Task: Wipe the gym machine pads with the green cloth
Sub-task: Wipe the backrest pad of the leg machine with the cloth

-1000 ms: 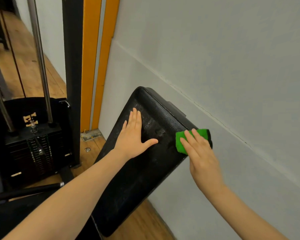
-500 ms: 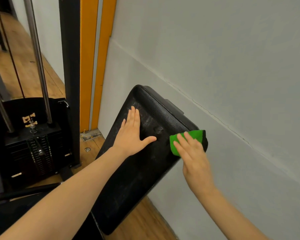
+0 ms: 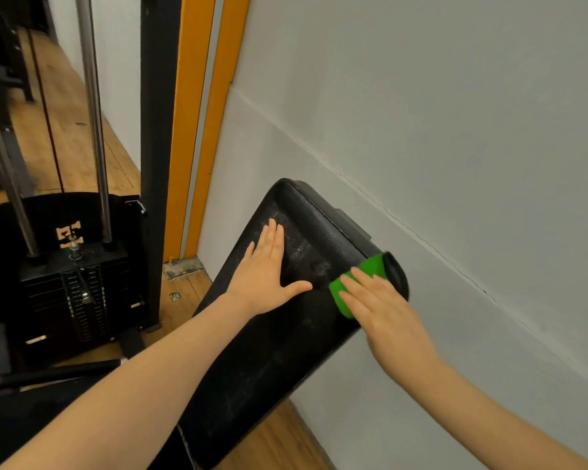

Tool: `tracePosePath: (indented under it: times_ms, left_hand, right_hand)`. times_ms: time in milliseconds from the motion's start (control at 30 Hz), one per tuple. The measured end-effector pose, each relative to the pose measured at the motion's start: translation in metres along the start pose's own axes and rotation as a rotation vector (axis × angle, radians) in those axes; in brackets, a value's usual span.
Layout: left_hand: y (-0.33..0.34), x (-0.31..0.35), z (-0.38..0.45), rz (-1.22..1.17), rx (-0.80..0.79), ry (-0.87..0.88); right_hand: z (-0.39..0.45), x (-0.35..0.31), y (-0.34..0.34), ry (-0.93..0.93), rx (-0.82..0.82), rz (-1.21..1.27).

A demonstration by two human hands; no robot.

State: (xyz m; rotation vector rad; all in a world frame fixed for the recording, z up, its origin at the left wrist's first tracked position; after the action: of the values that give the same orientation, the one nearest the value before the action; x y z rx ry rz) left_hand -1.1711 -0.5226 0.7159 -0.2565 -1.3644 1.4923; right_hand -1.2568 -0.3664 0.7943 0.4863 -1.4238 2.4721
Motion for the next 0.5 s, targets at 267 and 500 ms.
tracePosePath:
  times_ms: [267, 500]
  left_hand:
    - [0.001, -0.011, -0.011, -0.06, 0.026, -0.089]
    - [0.038, -0.029, -0.034, -0.312, 0.002, -0.268]
  right_hand:
    - [0.05, -0.012, -0.029, -0.049, -0.006, 0.048]
    - [0.06, -0.011, 0.011, -0.105, -0.24, -0.072]
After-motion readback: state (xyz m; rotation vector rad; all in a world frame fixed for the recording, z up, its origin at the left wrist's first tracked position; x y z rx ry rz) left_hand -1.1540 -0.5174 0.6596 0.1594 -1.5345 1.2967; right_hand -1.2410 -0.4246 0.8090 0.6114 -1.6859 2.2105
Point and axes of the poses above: each hand's wrist, its own z-axis towards the middle knuckle, its own y-axis out of the palm, x = y × z, the point moved 6 cm from there along z, towards the middle knuckle, and after that the axes turned 11 degrees about y, right-handed, at the moved point
